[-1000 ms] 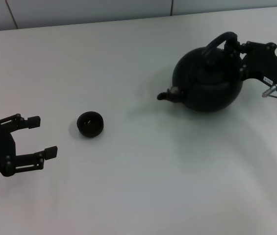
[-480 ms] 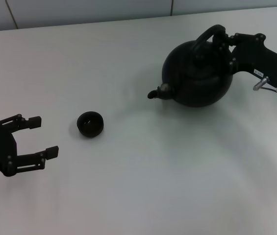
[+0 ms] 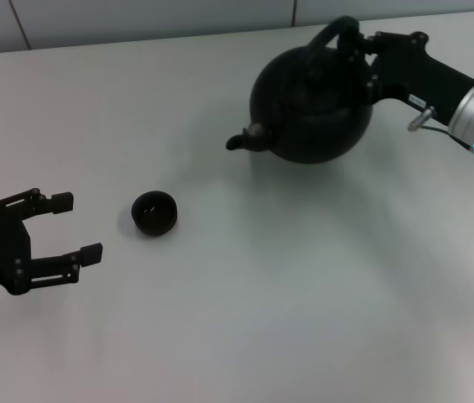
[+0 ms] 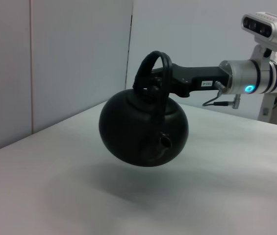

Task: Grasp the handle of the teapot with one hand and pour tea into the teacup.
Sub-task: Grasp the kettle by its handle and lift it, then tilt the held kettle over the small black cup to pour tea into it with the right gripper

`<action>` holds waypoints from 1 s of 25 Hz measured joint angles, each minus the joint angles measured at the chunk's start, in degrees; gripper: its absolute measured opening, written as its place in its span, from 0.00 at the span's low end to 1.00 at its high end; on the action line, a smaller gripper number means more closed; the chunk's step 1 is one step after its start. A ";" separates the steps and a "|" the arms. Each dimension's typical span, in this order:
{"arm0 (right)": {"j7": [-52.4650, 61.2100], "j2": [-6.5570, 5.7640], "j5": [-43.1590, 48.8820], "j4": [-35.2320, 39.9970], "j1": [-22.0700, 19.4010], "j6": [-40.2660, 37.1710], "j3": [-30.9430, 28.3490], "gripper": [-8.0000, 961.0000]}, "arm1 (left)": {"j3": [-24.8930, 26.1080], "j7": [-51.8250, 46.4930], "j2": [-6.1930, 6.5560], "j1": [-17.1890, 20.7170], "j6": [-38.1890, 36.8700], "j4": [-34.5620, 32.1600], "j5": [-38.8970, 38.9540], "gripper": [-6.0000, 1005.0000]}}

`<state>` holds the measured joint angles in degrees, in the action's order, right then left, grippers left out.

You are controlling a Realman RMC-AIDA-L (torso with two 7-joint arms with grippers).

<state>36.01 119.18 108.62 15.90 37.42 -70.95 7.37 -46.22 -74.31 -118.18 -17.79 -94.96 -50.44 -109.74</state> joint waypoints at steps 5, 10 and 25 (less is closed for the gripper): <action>0.02 -0.01 0.00 -0.68 1.79 1.54 0.09 0.09 | 0.12 -0.37 0.17 -0.06 -0.09 -0.13 0.04 0.86; 0.03 0.04 0.17 -1.35 3.74 4.40 2.05 0.09 | 0.50 -1.21 0.24 -0.22 0.08 -0.20 -0.22 0.86; -0.02 0.07 0.11 -1.27 7.42 6.21 8.34 0.09 | 0.61 -2.50 0.24 -0.21 0.68 -1.62 -0.39 0.86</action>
<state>35.99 119.26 108.72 14.63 44.84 -64.74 15.72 -45.61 -76.82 -117.94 -18.01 -94.27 -52.06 -110.12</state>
